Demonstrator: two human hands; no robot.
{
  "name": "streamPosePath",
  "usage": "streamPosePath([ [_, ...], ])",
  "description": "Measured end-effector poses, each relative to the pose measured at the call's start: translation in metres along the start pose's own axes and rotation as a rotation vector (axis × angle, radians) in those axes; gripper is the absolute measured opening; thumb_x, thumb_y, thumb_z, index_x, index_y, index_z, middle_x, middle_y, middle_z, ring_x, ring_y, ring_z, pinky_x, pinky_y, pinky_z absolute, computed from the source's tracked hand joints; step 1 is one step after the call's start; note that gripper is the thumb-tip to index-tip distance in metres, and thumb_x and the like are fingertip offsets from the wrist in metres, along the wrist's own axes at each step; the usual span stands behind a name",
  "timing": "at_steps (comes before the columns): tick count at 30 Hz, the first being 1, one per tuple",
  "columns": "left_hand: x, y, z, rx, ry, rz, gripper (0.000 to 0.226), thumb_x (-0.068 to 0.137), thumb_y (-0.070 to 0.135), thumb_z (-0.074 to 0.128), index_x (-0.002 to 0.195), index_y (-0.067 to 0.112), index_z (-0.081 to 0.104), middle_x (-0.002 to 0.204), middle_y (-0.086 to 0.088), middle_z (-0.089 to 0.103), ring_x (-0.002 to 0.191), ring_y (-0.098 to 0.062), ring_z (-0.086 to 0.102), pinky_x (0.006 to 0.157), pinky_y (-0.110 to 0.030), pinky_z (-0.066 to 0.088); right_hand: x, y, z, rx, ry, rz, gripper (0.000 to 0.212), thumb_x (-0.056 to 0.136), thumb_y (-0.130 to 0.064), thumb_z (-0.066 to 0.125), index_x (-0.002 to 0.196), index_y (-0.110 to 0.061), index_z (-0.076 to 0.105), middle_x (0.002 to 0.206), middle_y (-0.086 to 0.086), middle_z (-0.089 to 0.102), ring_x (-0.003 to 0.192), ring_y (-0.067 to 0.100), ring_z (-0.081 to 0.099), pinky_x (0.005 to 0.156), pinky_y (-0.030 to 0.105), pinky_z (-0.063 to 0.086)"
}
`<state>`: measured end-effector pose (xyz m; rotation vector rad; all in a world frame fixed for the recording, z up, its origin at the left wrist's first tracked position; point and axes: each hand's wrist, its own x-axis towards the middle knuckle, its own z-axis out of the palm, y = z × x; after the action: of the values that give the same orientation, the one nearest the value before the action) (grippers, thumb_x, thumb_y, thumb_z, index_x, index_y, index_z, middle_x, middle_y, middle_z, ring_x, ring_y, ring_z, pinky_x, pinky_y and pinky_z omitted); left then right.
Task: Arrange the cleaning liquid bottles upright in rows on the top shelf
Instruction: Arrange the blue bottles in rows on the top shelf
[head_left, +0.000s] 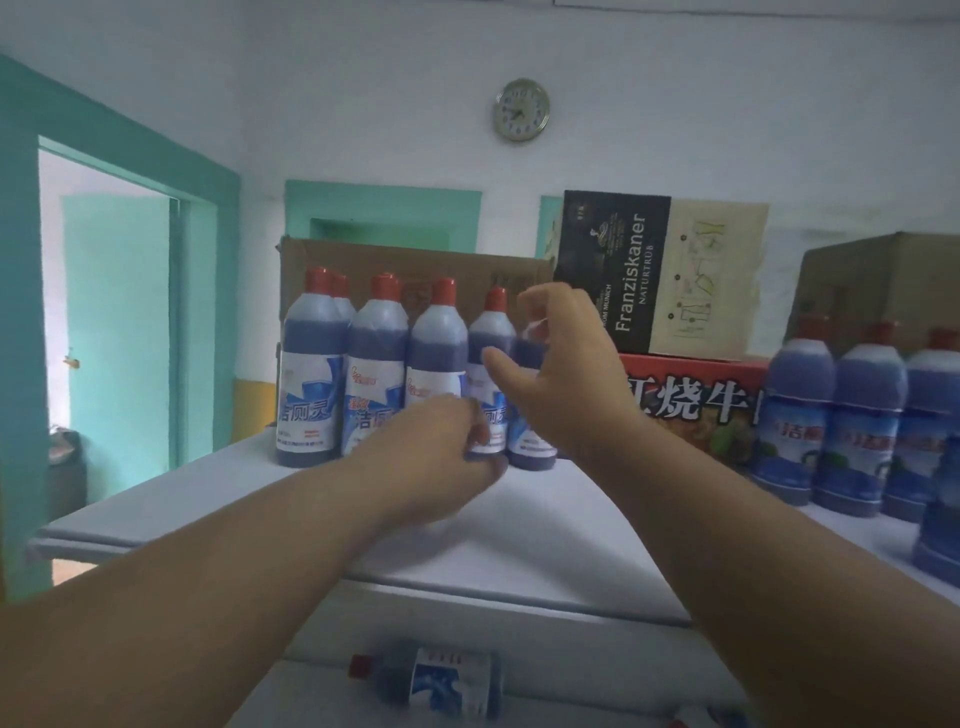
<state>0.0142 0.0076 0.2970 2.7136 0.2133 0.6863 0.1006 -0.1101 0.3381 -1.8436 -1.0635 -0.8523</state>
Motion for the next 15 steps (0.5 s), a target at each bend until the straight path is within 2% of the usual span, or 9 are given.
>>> streamPosePath([
  [3,0.008,0.038,0.013,-0.063,0.01,0.025,0.016,0.094,0.045,0.062,0.099,0.03,0.056,0.097,0.014,0.06,0.089,-0.008,0.06,0.086,-0.029,0.053,-0.011,0.01,-0.045,-0.042,0.021,-0.029,0.042,0.086,-0.035,0.073,0.12,-0.025,0.05,0.115,-0.008,0.051,0.097,0.009,0.054,0.083,0.024,0.054],
  [6,0.017,0.082,0.038,-0.05,0.003,0.076,0.016,0.092,0.045,0.064,0.095,0.033,0.055,0.098,0.016,0.06,0.089,-0.007,0.059,0.084,-0.025,0.051,-0.023,0.027,-0.096,-0.095,0.029,-0.022,0.037,0.089,-0.035,0.071,0.114,-0.03,0.046,0.113,-0.01,0.05,0.095,0.006,0.05,0.075,0.011,0.042],
  [10,0.031,0.147,0.072,-0.072,-0.06,0.192,0.015,0.092,0.046,0.064,0.1,0.034,0.061,0.108,0.014,0.062,0.095,-0.007,0.06,0.089,-0.032,0.055,-0.039,0.061,-0.163,-0.164,0.022,-0.012,0.036,0.089,-0.035,0.07,0.11,-0.032,0.042,0.112,-0.012,0.048,0.099,0.005,0.051,0.075,0.013,0.044],
  [13,0.039,0.198,0.095,-0.127,-0.093,0.259,0.016,0.092,0.046,0.063,0.096,0.031,0.065,0.095,0.016,0.062,0.087,-0.005,0.06,0.083,-0.03,0.055,-0.05,0.091,-0.215,-0.27,0.024,-0.019,0.034,0.088,-0.036,0.07,0.112,-0.027,0.047,0.107,-0.013,0.046,0.096,0.004,0.049,0.074,0.009,0.041],
  [15,0.044,0.228,0.11,-0.172,-0.084,0.284,0.017,0.092,0.045,0.064,0.094,0.028,0.063,0.09,0.014,0.062,0.086,-0.009,0.06,0.08,-0.029,0.053,-0.058,0.112,-0.247,-0.321,0.028,-0.009,0.031,0.087,-0.037,0.07,0.109,-0.027,0.05,0.101,-0.014,0.047,0.087,0.002,0.049,0.071,0.01,0.039],
])
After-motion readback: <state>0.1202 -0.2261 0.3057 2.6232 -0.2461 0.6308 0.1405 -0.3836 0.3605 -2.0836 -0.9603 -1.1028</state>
